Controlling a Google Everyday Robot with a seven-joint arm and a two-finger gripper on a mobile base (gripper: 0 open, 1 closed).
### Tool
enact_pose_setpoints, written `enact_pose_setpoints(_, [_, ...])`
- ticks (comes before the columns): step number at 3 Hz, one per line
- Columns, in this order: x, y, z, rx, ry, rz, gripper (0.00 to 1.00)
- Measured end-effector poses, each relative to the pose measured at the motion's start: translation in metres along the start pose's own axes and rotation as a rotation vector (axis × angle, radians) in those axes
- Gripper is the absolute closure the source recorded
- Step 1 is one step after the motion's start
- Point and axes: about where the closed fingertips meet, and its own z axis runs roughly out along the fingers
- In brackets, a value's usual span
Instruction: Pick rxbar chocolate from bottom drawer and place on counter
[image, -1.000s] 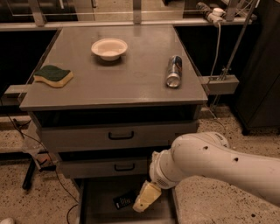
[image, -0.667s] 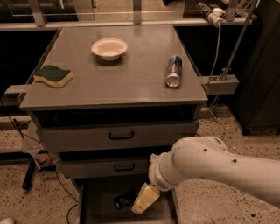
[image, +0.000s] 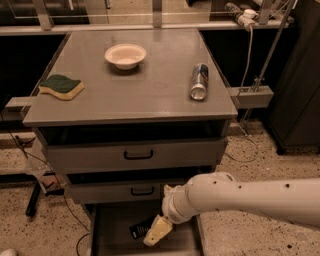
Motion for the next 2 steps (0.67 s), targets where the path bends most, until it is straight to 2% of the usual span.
enact_pose_setpoints(1, [0.0225, 0.0094, 0.0463, -0.069, -0.016, 0.065, 0.0])
enact_pose_setpoints(2, [0.0225, 0.0094, 0.0463, -0.069, -0.016, 0.065, 0.0])
